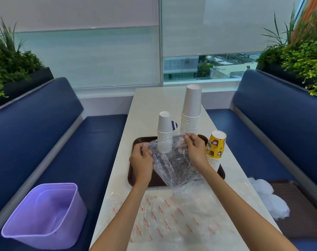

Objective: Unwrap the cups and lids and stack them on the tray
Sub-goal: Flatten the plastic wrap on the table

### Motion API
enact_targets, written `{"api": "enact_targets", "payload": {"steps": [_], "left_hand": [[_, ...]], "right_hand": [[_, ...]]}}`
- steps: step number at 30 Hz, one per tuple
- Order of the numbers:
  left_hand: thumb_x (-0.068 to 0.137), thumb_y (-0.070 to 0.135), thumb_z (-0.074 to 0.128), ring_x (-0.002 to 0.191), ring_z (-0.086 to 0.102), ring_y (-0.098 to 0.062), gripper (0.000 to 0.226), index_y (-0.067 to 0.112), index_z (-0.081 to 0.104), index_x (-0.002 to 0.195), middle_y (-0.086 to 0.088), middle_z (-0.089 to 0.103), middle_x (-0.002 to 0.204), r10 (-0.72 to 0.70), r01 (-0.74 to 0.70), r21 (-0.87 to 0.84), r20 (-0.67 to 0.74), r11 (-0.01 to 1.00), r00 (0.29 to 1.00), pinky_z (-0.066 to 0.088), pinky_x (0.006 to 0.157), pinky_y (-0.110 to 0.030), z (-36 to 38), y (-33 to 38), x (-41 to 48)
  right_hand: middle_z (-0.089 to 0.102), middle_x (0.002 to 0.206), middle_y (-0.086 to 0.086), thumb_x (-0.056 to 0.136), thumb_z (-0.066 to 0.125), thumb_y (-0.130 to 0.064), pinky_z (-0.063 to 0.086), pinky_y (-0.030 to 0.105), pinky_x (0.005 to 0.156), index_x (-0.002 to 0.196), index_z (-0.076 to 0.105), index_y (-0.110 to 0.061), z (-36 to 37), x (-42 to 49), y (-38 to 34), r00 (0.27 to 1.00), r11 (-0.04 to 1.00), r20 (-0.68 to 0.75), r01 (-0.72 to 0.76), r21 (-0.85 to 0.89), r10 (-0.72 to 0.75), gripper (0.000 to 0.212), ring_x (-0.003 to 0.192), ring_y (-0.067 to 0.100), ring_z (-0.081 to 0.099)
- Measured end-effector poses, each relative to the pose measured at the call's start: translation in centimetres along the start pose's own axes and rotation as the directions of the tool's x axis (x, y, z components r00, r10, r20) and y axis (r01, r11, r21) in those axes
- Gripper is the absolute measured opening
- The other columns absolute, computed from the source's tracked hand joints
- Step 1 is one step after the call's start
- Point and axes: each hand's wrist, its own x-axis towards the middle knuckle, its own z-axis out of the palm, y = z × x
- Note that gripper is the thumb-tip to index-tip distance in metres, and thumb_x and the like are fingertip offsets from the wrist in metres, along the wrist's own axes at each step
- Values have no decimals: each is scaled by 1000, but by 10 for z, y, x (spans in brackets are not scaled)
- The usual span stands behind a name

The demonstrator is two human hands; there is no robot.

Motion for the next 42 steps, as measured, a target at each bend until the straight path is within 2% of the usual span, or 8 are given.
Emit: {"api": "enact_targets", "payload": {"steps": [6, 12, 15, 19, 23, 30, 36, 42], "left_hand": [[96, 25, 53, 93, 57, -11, 18, 15, 62, 108, 1, 63, 106, 105, -123, 203, 96, 971, 990, 46, 78, -21, -8, 3, 11], [92, 40, 57, 80, 58, -4, 20, 21, 60, 98, 8, 63, 89, 77, -230, 337, 412, 913, 908, 47, 71, -20, -1, 11, 18], [96, 22, 54, 71, 58, -11, 11, 15, 62, 92, 5, 62, 78, 100, -215, 281, 372, 935, 923, 43, 61, -17, -1, 2, 16], [98, 20, 48, 61, 52, -13, 14, 11, 58, 93, 4, 56, 69, 124, -177, 199, 255, 964, 959, 43, 57, -22, -7, -9, 16], [98, 16, 48, 60, 48, -10, 13, 10, 56, 91, 4, 53, 69, 116, -139, 181, 131, 974, 985, 39, 53, -11, -12, -13, 13], [99, 19, 47, 62, 53, -19, 15, 11, 55, 90, -1, 56, 68, 64, -73, 200, 54, 977, 997, 45, 56, -23, -24, -25, 8], [99, 21, 49, 56, 47, -11, 21, 6, 58, 87, -3, 55, 64, 25, -18, 393, -12, 920, 1000, 34, 51, -19, -47, -39, 5], [96, 32, 53, 54, 52, -11, 27, 10, 60, 83, -4, 60, 61, -115, 74, 312, 115, 947, 987, 40, 52, -13, -60, -40, 0]], "right_hand": [[66, 70, 0, 99, 47, -15, 46, 14, 55, 90, 62, -25, 0, -2, 12, 994, 979, 107, 44, -199, -23, 20, 61, 3, 63], [67, 63, -6, 98, 50, -17, 50, 30, 61, 96, 66, -21, 8, -6, 15, 952, 975, 304, 106, -193, -43, 16, 59, 9, 62], [65, 69, -5, 95, 54, -30, 48, 21, 60, 111, 65, -15, 3, -6, 17, 940, 980, 339, 32, -195, 37, 25, 60, 7, 58], [68, 104, 1, 84, 40, -65, 48, 35, 93, 108, 64, -17, -17, -15, 27, 879, 902, 403, -67, -426, 255, 59, 93, 14, 63], [60, 76, 5, 77, 33, -80, 43, 35, 74, 79, 60, -8, -24, -29, 40, 882, 860, 401, -8, -511, 247, 77, 72, 17, 55], [54, 59, 8, 89, 42, -60, 33, 32, 53, 65, 54, -10, -29, -38, 59, 967, 819, 250, 104, -565, 50, 57, 56, 14, 48], [48, 53, -5, 95, 53, -39, 30, 27, 51, 59, 47, -21, -46, -32, 54, 955, 741, 296, 181, -647, 25, 41, 52, 11, 45], [48, 46, -7, 96, 52, -33, 36, 25, 53, 55, 46, -19, -45, -18, 48, 949, 799, 300, 109, -591, 93, 44, 45, 6, 44]]}}
